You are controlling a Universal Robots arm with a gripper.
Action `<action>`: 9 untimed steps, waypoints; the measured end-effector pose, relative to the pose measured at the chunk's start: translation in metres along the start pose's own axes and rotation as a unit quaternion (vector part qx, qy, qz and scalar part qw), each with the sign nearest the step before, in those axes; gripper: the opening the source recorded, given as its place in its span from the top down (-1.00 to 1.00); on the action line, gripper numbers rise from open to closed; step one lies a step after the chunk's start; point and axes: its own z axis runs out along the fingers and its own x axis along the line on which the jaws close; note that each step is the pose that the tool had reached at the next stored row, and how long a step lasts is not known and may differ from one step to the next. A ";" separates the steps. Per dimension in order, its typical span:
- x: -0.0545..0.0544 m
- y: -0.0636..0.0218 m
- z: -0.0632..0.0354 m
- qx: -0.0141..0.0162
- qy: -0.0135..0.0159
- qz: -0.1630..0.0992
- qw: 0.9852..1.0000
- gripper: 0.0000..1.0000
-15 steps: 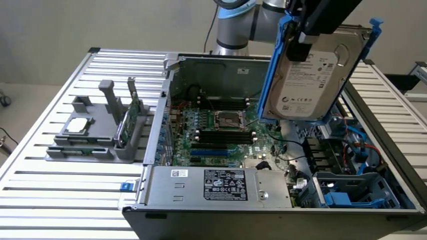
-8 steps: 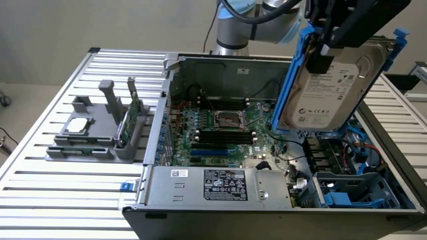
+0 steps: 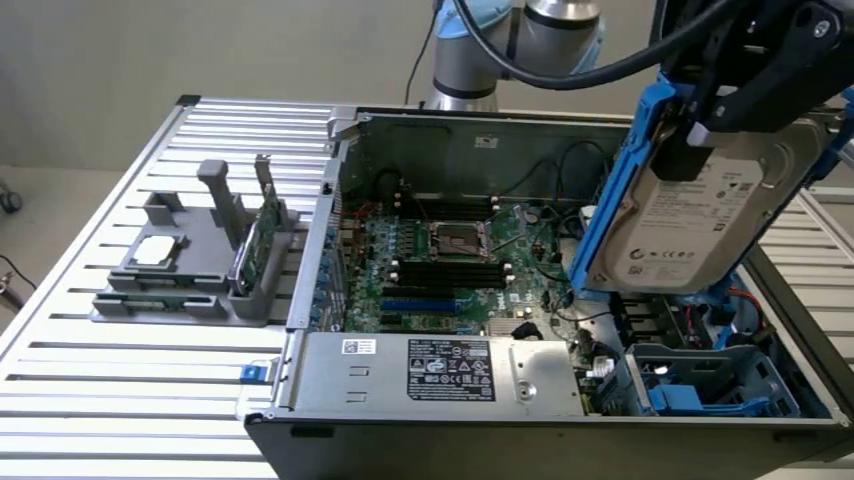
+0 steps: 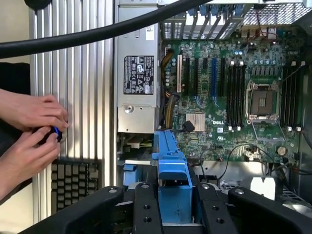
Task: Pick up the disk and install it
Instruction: 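Pick up the disk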
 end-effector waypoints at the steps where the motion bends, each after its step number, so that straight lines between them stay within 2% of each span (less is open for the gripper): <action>1: 0.003 -0.0018 0.0005 0.000 0.000 0.000 1.000 0.35; 6: 0.018 -0.0129 0.0031 0.000 0.000 0.000 1.000 0.35; 9: 0.023 -0.0235 0.0053 0.000 0.000 0.000 1.000 0.35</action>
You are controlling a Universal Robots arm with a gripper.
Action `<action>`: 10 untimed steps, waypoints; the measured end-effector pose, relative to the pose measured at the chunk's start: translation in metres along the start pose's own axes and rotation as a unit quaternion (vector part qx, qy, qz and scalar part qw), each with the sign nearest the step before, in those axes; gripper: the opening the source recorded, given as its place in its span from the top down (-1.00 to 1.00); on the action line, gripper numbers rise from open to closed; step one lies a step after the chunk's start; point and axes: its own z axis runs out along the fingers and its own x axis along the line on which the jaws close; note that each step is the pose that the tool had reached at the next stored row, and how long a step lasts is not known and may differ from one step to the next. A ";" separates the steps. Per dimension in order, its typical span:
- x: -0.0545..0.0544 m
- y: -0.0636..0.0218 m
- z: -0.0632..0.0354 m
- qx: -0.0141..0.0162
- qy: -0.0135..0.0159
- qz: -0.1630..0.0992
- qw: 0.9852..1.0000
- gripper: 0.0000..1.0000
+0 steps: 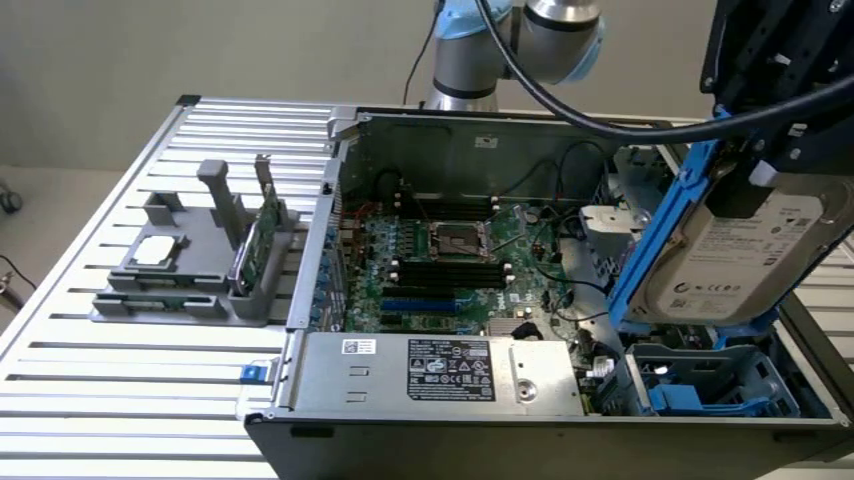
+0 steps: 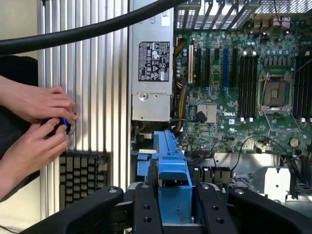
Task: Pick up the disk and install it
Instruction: 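Pick up the disk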
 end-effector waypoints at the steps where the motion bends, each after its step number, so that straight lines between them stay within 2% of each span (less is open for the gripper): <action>1: 0.001 -0.0044 0.0009 0.000 0.000 0.000 1.000 0.35; 7: 0.008 -0.0307 0.0073 0.000 -0.001 0.000 1.000 0.35; 10: 0.013 -0.0369 0.0122 0.000 -0.003 0.000 1.000 0.35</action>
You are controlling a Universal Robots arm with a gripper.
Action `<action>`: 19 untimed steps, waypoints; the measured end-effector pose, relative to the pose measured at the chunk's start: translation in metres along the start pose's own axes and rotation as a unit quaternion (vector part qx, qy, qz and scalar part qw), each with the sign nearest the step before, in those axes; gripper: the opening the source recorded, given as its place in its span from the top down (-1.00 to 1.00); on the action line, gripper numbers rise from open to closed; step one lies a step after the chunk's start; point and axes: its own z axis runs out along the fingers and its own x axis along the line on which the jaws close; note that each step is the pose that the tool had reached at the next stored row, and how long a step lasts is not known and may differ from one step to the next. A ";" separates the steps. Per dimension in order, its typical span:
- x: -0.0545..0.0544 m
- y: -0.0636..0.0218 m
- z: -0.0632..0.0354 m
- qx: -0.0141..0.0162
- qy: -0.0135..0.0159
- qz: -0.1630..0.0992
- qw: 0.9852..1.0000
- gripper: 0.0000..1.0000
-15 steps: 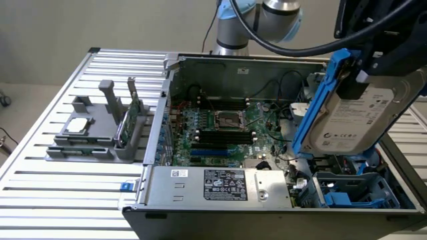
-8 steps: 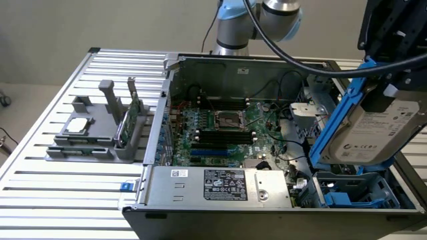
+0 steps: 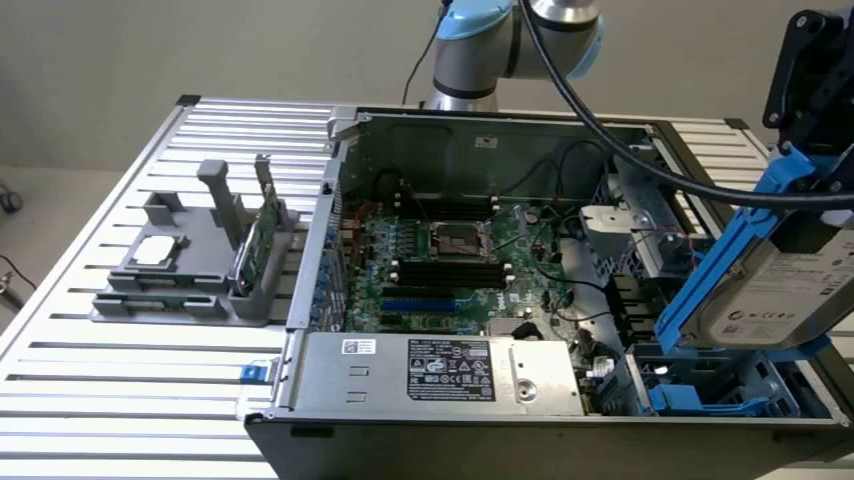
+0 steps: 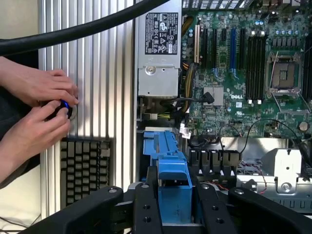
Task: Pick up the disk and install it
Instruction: 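Pick up the disk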
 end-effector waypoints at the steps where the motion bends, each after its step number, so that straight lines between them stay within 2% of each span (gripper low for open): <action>1: 0.001 -0.0001 0.0020 0.000 -0.001 0.000 1.000 0.35; 6: 0.002 -0.0009 0.0026 -0.001 -0.001 0.000 1.000 0.35; 10: 0.001 -0.0027 0.0057 -0.001 -0.002 0.000 1.000 0.35; 16: 0.001 -0.0064 0.0153 -0.001 -0.005 0.000 1.000 0.35; 19: 0.000 -0.0074 0.0198 -0.001 -0.008 0.000 1.000 0.35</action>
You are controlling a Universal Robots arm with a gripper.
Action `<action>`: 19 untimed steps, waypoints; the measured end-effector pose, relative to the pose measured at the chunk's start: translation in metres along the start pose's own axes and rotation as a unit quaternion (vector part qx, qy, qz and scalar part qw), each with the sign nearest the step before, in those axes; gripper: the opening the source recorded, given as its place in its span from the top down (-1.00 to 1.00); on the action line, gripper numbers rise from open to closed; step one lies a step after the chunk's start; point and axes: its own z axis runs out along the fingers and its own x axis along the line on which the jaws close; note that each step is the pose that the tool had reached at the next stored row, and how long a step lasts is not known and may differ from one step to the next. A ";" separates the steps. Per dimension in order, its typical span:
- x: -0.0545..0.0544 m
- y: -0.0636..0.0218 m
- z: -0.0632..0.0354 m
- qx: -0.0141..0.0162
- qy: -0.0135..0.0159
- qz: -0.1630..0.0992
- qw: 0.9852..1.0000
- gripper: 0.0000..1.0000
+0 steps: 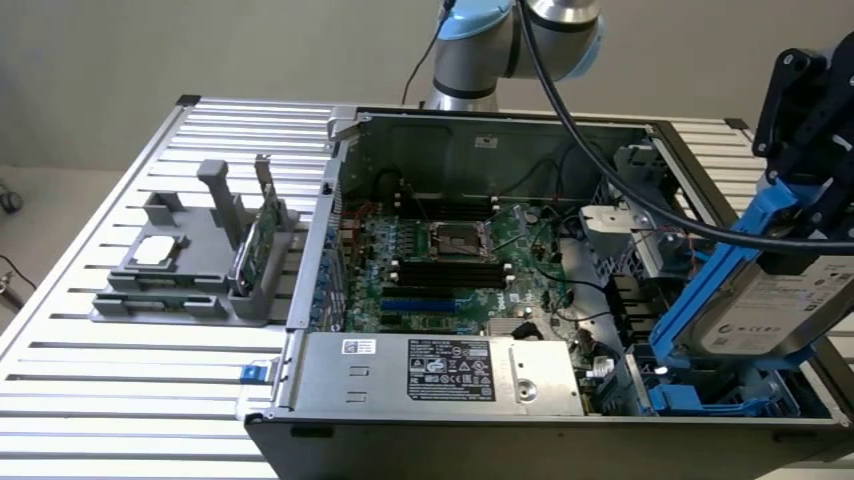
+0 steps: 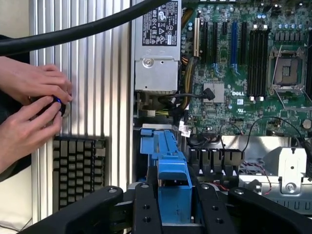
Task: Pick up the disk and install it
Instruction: 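Pick up the disk, then insert the disk into the insertion slot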
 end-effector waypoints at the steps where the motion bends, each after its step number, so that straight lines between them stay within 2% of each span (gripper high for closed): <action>1: 0.000 -0.0002 0.0012 0.000 -0.001 0.000 1.000 0.35; 3: -0.001 -0.0005 0.0018 0.000 -0.002 0.000 1.000 0.35; 17: -0.001 -0.0007 0.0019 0.000 -0.002 0.000 1.000 0.35; 19: -0.001 -0.0006 0.0032 0.002 -0.003 0.000 1.000 0.35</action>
